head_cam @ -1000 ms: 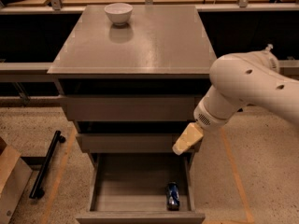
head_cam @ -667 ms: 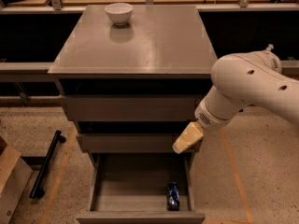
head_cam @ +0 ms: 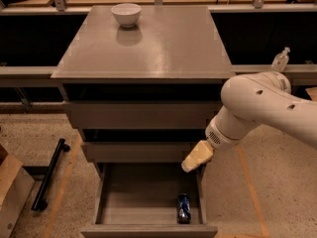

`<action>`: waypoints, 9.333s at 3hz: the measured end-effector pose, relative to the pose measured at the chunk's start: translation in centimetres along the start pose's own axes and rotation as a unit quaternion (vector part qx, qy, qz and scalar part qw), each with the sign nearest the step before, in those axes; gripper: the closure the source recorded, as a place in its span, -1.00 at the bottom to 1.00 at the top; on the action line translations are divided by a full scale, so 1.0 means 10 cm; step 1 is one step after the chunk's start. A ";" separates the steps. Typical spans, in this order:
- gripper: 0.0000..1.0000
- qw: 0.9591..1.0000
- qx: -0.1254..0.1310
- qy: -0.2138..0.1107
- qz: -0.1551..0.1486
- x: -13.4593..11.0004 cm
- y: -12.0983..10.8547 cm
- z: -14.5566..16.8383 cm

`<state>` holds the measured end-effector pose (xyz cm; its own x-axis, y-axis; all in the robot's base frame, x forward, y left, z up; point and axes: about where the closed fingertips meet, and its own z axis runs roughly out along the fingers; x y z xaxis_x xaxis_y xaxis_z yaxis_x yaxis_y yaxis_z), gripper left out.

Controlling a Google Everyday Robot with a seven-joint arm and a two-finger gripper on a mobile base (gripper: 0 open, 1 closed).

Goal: Pick pepsi can from bottom drawer and place on counter

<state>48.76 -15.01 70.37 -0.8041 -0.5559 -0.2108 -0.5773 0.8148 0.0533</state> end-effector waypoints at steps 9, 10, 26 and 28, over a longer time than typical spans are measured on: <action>-1.00 0.973 -0.143 0.028 0.180 0.02 0.18 3.15; -1.00 0.969 -0.140 0.025 0.201 -0.02 0.13 3.55; 1.00 0.902 -0.310 0.085 0.287 0.40 0.24 4.31; 1.00 0.903 -0.368 0.050 0.216 0.41 0.29 2.93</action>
Offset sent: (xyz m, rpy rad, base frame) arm -0.0093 0.0254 -0.1869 0.0965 0.2183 -0.1812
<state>47.97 -10.10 41.10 -0.9643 -0.2548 0.0727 -0.1148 0.6491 0.7520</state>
